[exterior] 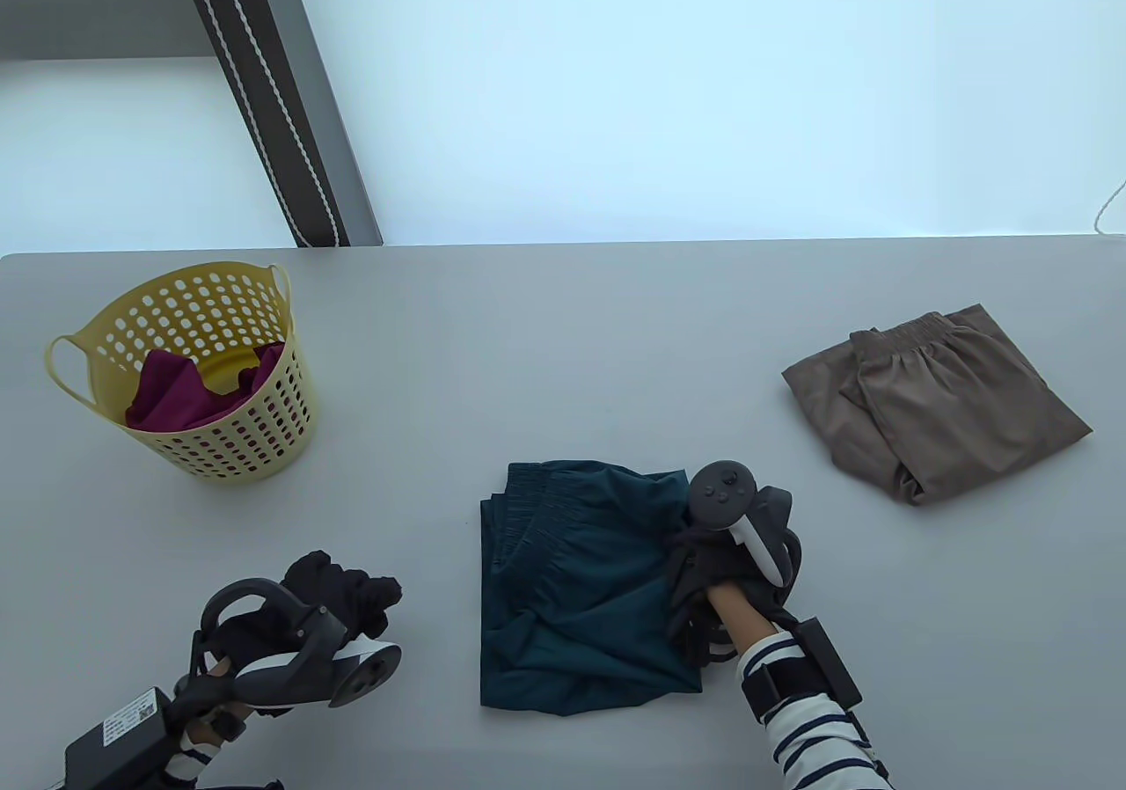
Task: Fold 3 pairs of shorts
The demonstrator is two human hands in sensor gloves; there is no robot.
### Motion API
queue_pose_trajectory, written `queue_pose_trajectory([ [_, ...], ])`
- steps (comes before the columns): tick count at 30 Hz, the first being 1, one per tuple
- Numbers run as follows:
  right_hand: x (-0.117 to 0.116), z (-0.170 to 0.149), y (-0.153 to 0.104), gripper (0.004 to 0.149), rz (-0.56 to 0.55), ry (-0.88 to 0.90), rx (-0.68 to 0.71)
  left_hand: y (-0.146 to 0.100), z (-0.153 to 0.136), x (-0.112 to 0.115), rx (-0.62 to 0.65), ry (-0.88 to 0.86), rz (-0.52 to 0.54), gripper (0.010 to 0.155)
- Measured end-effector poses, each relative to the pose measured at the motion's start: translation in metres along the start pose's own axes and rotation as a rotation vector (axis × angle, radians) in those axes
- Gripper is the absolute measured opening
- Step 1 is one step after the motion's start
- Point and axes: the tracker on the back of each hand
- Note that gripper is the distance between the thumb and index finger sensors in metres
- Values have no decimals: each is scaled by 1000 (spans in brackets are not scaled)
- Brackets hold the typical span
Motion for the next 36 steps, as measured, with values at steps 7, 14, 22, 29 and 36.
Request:
queue_pose_trajectory([
  [7, 33, 30, -14, 35, 72, 279, 116, 0, -1, -1, -8, -3, 5, 45],
  [14, 74, 46, -23, 46, -15, 582, 117, 1, -6, -4, -25, 10, 25, 46],
  [22, 195, 34, -7, 51, -348, 942, 247, 1, -9, 0, -34, 5, 9, 46],
  [29, 241, -86, 12, 56, -525, 999, -20, 3, -8, 1, -36, 18, 1, 45],
  [36, 181, -186, 12, 89, -323, 714, -573, 7, -9, 2, -47, 28, -11, 46],
])
Point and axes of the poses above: the tracker on the back of each hand, its own z axis roughly to the thumb side, its own y axis roughly from the wrist to the fingertips, x = y × z, and after that the axes turned 5 degrees about y, right-handed
